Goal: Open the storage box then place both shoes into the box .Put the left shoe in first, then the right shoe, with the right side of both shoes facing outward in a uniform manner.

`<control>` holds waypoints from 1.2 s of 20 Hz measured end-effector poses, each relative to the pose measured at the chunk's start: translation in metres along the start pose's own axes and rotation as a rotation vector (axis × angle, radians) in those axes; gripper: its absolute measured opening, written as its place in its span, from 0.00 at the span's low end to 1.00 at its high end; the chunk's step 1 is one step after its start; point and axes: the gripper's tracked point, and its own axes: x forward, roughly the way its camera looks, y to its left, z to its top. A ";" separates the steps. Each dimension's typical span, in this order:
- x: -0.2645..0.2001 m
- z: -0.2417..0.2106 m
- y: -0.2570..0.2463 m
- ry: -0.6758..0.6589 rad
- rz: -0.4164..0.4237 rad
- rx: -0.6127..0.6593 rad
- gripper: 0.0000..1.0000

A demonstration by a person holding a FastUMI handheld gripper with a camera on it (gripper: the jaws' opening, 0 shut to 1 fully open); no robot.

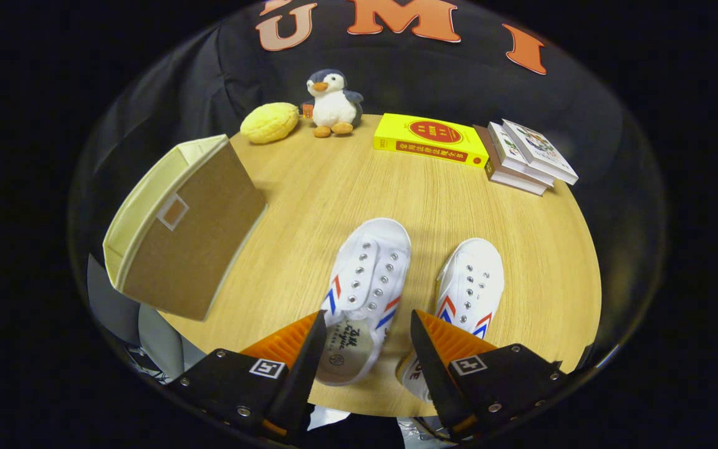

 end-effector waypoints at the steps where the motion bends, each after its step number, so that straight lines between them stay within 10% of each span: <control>1: 0.006 -0.005 -0.002 0.009 -0.009 -0.005 0.80; 24: 0.050 -0.012 -0.001 0.000 0.062 0.135 0.03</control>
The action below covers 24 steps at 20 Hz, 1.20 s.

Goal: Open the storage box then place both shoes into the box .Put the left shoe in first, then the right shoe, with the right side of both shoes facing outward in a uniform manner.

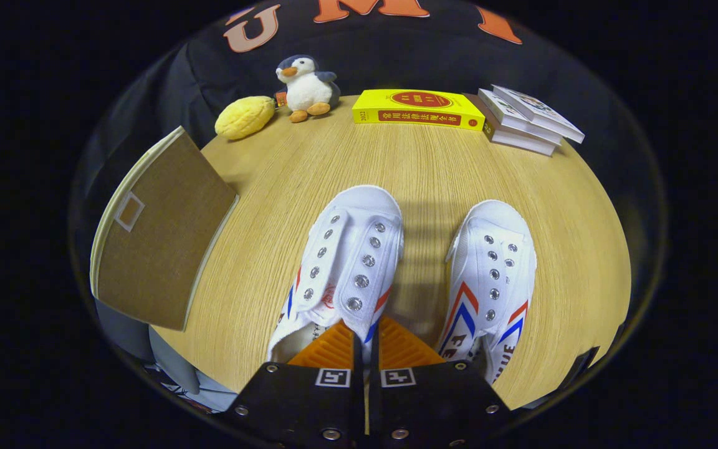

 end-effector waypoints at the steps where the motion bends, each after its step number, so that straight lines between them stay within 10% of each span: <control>1: -0.006 0.010 0.005 -0.022 0.005 0.001 0.03; 11: -0.039 0.064 0.042 -0.132 0.086 0.080 0.01; 24: -0.008 0.031 -0.003 -0.093 -0.045 -0.036 0.01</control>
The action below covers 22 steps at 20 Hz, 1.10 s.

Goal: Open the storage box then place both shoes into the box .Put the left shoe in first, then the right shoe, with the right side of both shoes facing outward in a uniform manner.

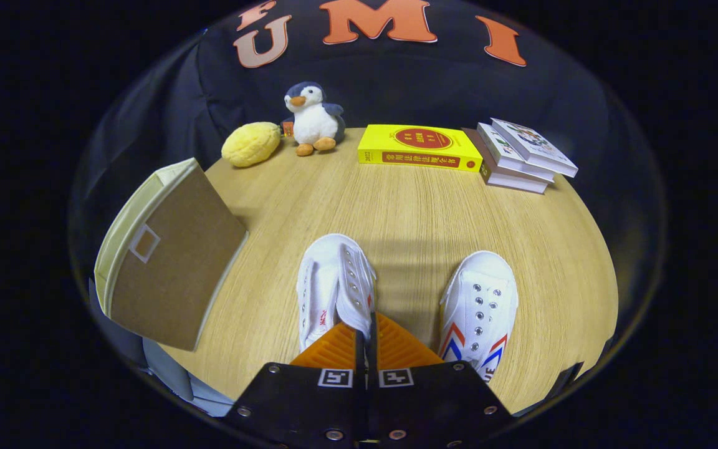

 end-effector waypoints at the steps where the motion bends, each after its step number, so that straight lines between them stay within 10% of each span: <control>1: 0.003 -0.004 -0.003 0.009 0.002 0.003 0.01; 9: 0.034 -0.011 0.003 0.097 0.088 -0.032 0.13; 15: 0.043 -0.014 0.011 0.208 0.214 0.206 0.35; 22: 0.032 -0.015 0.019 0.219 0.204 0.265 0.04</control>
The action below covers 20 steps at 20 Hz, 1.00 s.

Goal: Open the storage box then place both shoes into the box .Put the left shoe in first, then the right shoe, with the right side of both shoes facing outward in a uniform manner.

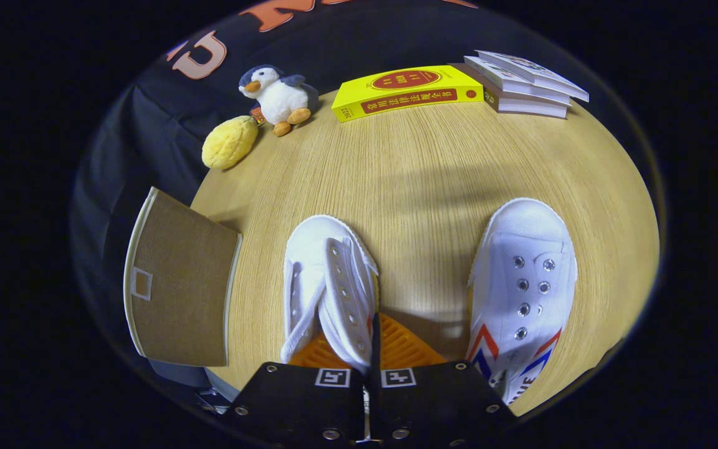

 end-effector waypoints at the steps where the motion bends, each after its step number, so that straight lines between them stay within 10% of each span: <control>1: -0.003 -0.003 0.007 0.003 0.016 0.017 0.04; 20: -0.097 0.056 0.251 -0.116 0.227 -0.012 0.03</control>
